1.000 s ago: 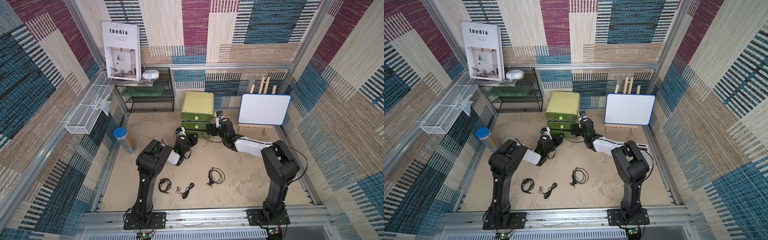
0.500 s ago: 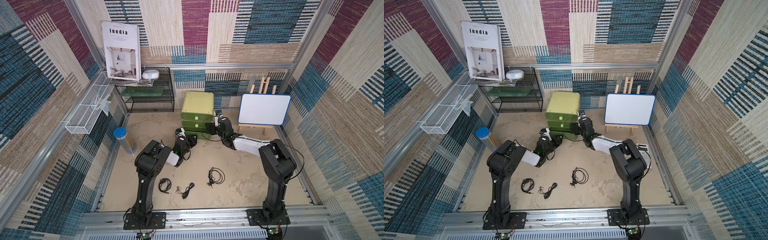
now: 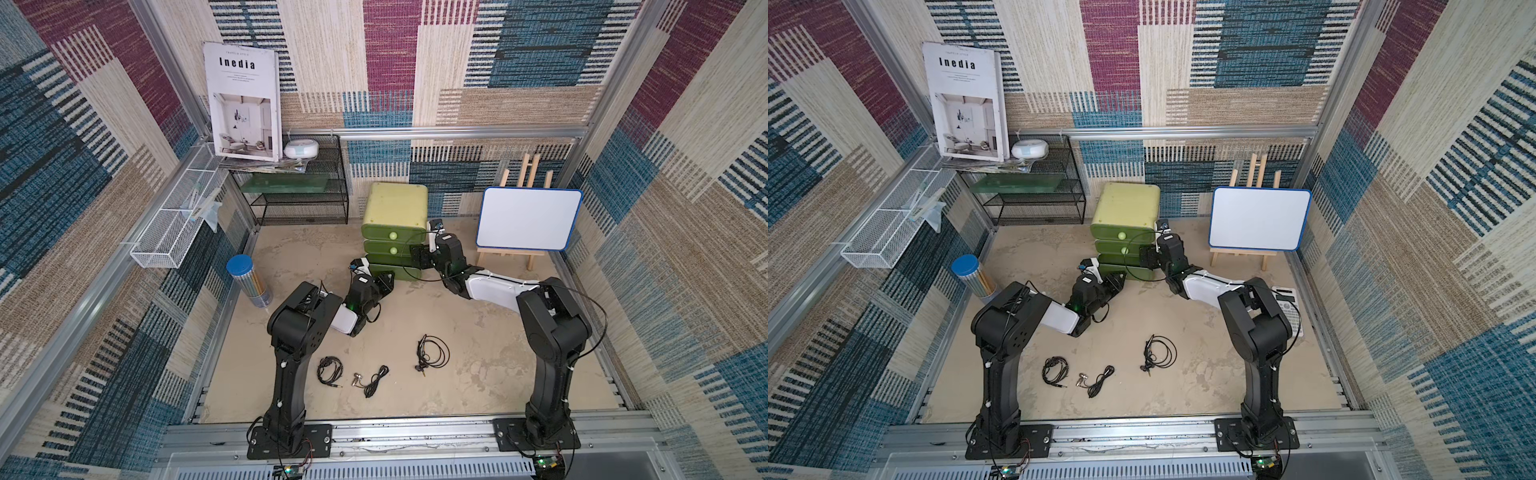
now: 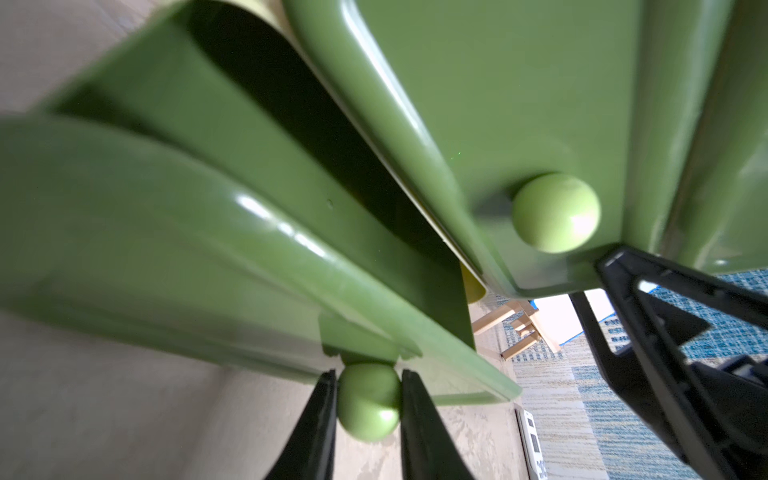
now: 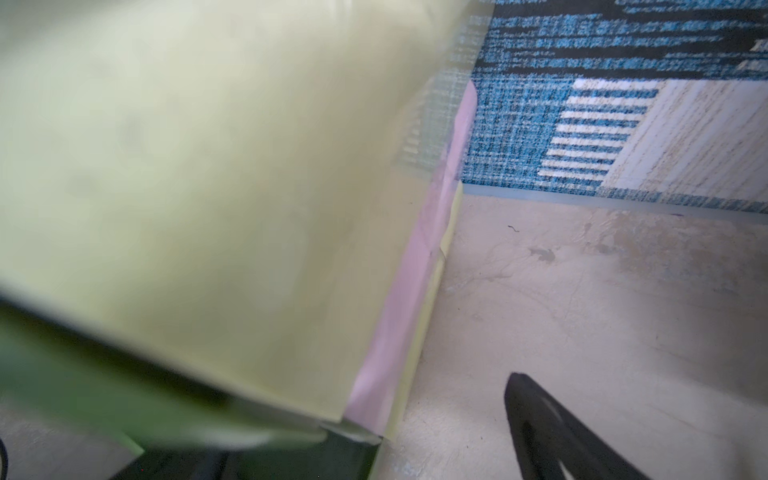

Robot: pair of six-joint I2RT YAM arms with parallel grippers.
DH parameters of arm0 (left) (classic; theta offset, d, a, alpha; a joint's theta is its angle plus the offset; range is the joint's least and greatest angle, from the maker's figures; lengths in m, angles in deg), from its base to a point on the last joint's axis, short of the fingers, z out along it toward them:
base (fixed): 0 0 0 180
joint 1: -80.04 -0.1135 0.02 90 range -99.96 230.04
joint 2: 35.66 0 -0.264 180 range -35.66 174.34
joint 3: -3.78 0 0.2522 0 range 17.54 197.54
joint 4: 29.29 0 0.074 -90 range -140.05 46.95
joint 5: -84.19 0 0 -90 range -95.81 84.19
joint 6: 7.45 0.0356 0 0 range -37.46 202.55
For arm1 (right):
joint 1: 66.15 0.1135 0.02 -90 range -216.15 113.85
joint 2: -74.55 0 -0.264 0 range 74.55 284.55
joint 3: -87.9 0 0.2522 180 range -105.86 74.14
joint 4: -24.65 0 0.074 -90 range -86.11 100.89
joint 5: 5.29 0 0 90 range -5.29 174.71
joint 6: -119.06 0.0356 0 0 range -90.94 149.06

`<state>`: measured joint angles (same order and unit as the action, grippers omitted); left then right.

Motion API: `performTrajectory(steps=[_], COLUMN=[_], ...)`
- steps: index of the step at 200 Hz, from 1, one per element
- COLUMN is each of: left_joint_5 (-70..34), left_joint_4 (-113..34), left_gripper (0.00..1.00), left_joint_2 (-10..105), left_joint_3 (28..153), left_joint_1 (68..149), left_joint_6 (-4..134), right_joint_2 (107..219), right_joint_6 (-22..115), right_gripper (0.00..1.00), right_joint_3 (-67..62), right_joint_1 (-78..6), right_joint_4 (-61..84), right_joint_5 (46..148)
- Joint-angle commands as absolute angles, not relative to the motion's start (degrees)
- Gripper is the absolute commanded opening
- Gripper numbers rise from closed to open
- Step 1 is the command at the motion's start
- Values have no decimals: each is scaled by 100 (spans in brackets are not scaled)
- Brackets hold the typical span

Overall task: Place the wired earphones into the drawer by color
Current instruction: Open the drawer in the storage box.

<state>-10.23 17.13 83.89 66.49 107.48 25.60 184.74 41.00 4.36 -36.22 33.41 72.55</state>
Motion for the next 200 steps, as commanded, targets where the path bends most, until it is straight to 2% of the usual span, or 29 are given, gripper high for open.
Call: performTrajectory(steps=[1,77,200], left_joint_5=[-976,-855,-577], left_joint_4=[1961,2057,2102], left_gripper=[24,23,23], left_joint_2=[8269,8033,7317], left_joint_3=[6568,6159,5215], left_joint_1=[10772,10955,11250], left_joint_6=[2546,2484,2470], right_joint_2=[18320,17649,15264], right_joint_6=[4189,4273,4295], right_gripper=[98,98,98], right_joint_3=[533,1248,3242], right_joint_1=[-3627,-3629,-3626], right_joint_4=[3479,3503,3283], right_joint_5=[7249,7333,7230])
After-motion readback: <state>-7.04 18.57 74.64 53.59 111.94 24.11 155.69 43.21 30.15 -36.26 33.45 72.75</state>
